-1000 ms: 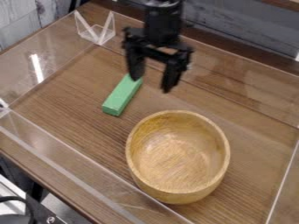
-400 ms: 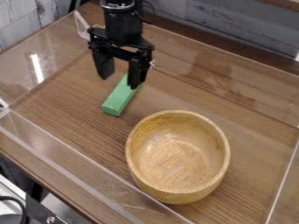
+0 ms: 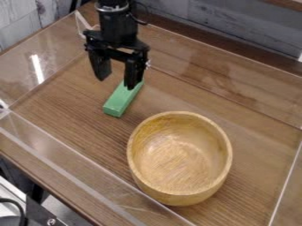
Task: Put the green block in the brown bowl
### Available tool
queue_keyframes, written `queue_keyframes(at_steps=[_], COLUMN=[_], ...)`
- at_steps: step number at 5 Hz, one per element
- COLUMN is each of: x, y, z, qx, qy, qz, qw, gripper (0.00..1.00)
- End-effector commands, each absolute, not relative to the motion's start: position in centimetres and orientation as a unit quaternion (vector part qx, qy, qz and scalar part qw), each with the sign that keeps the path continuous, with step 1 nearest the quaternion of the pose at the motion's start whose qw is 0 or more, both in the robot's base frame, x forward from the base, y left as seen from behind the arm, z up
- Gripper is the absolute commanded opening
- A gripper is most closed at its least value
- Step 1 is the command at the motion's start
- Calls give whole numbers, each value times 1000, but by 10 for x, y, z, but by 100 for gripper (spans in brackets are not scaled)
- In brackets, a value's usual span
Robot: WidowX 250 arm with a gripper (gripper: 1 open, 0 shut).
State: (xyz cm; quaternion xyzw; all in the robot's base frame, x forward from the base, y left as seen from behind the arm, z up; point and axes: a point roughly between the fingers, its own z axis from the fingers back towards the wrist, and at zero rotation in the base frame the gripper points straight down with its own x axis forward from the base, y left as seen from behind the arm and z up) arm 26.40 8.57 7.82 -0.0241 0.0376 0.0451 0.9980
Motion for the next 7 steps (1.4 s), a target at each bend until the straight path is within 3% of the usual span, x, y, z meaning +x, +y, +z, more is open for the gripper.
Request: queue_keyframes(at_steps=[1, 7], x=[274, 287], y=[93, 97], z=[86, 84], qx=[-20, -37], qy=[8, 6], qz=[51, 52], qw=[998, 998], gripper=[100, 100])
